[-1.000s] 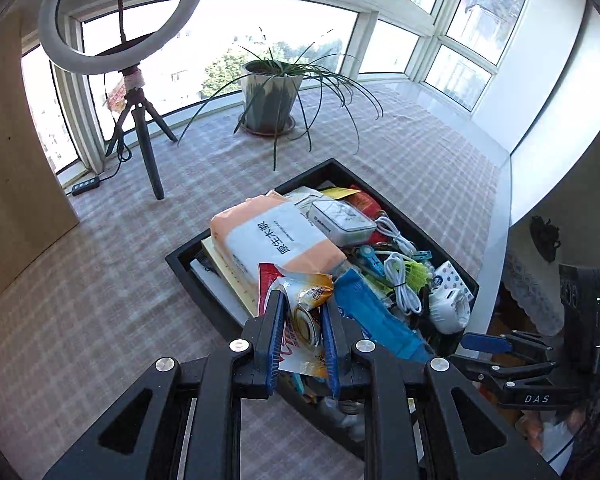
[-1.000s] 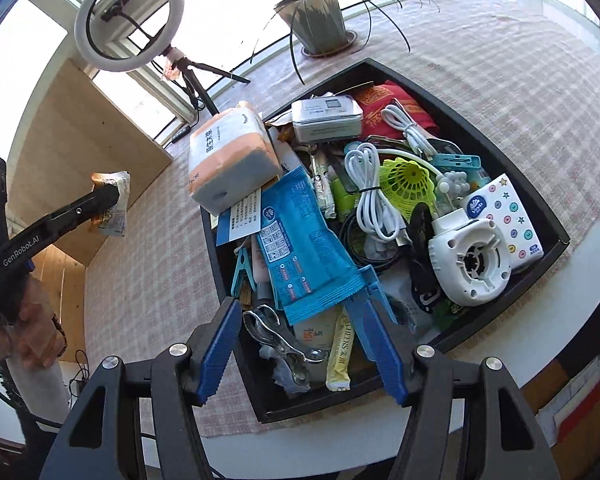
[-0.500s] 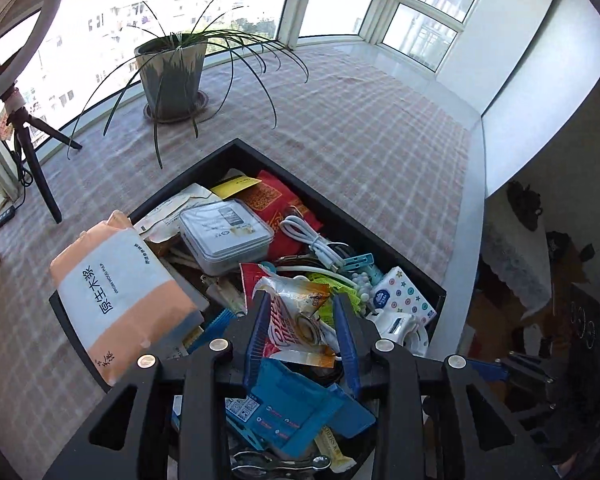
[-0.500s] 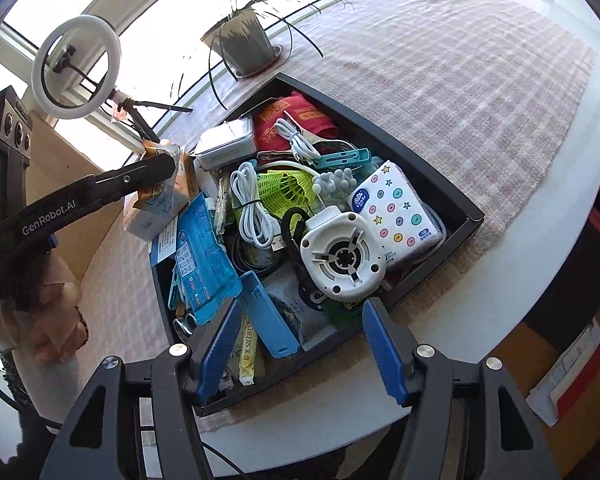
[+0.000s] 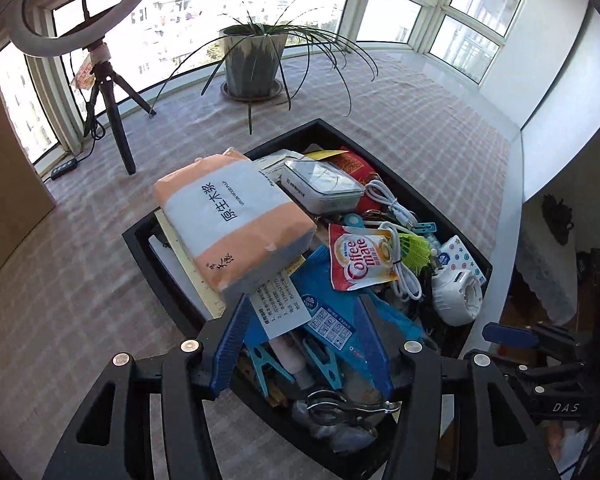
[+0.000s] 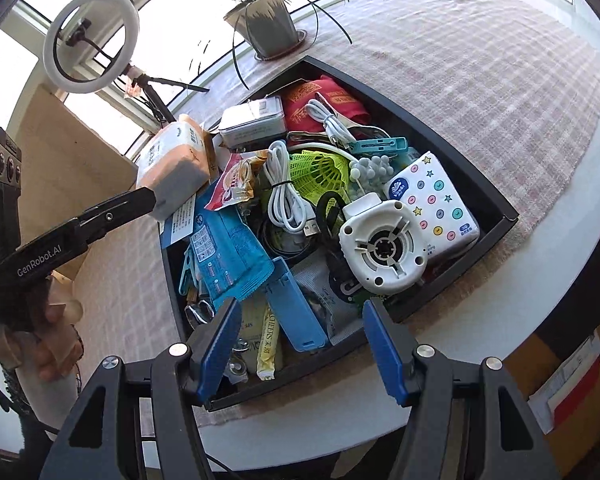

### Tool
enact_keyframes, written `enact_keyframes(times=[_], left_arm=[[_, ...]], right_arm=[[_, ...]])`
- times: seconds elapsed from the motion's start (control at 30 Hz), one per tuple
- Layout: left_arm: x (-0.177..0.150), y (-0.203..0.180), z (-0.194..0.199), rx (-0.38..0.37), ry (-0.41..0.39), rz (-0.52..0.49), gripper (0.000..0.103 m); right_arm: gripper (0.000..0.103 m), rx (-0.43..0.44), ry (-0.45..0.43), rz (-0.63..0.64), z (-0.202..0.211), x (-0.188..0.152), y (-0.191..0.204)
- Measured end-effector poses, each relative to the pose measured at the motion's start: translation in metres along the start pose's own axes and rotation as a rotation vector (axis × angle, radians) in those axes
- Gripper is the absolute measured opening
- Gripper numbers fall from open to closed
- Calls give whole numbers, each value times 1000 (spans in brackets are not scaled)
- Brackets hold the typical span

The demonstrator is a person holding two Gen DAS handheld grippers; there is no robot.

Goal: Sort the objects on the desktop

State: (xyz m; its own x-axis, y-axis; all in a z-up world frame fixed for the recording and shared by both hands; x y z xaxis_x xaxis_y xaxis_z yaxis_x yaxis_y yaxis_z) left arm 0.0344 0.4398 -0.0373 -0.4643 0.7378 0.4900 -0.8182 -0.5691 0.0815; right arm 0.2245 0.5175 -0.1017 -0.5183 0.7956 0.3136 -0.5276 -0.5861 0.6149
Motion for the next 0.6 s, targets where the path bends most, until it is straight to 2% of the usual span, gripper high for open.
enact_keyframes(times=[0.1, 0.33, 0.6], left_arm=[[-22, 37, 12, 72, -16, 53, 58], [-77, 121, 45, 171, -23, 184, 58], [-139, 196, 83, 288, -37, 336, 58]], right_arm=[[59, -10, 13, 47, -8, -2, 18], [59, -5, 62, 159, -36, -11, 72], [59, 13, 128, 333, -80, -32, 159]])
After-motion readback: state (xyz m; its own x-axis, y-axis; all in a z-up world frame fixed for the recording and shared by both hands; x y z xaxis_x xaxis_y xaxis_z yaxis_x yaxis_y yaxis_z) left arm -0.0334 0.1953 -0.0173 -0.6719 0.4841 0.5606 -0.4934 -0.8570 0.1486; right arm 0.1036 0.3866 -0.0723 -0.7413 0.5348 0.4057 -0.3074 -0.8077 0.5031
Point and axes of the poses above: each gripper's, at about its wrist camera, not at the fingertips, and z roughly against the way its jaws point, y to its left, x to its top, the point moved 5 cm from there along -z, roughly the way its jaws point, and after that the axes turned 15 degrees about x, right-handed, at the moved point
